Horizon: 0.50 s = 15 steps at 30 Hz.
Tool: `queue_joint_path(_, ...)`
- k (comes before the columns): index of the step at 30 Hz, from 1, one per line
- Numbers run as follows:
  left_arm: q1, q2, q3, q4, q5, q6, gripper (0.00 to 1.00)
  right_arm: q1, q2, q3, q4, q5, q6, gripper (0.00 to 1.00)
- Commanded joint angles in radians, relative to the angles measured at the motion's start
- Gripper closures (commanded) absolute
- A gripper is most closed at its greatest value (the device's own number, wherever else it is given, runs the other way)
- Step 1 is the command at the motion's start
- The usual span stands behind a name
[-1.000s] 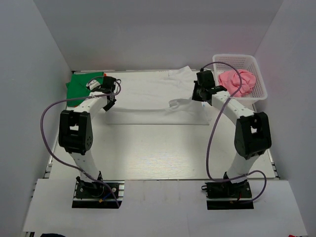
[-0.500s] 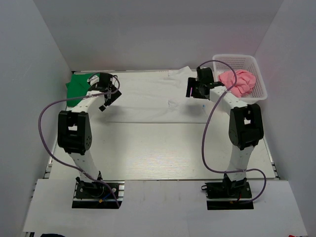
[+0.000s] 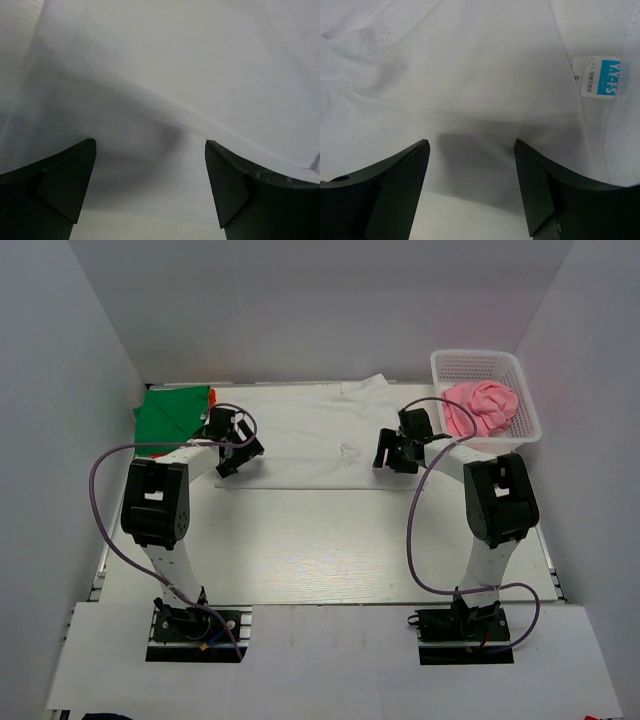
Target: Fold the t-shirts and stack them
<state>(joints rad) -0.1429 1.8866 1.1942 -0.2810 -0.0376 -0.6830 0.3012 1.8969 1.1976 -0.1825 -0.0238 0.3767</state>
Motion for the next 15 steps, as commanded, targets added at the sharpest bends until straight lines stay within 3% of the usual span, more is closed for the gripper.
queue_joint_path(1,0.002,-0.069,-0.088,-0.010,0.018,-0.004,0.00,0.001,-0.056,-0.062,0.029,-0.033,0.057,0.25)
queue_joint_path(4,0.002,-0.145,-0.183,-0.030,-0.024,-0.013,0.00,0.003,-0.091,-0.165,0.037,-0.024,0.080,0.25)
queue_joint_path(10,-0.007,-0.351,-0.407,-0.089,-0.013,-0.041,0.00,0.016,-0.341,-0.485,0.019,-0.050,0.128,0.25)
queue_joint_path(11,-0.017,-0.386,-0.430,-0.159,-0.013,-0.053,0.00,0.022,-0.370,-0.513,0.006,-0.060,0.133,0.25)
queue_joint_path(12,-0.017,-0.424,-0.483,-0.191,-0.004,-0.087,0.00,0.026,-0.471,-0.583,-0.003,-0.074,0.137,0.16)
queue_joint_path(15,-0.037,-0.613,-0.586,-0.308,0.005,-0.145,0.00,0.052,-0.674,-0.663,-0.080,-0.103,0.159,0.10)
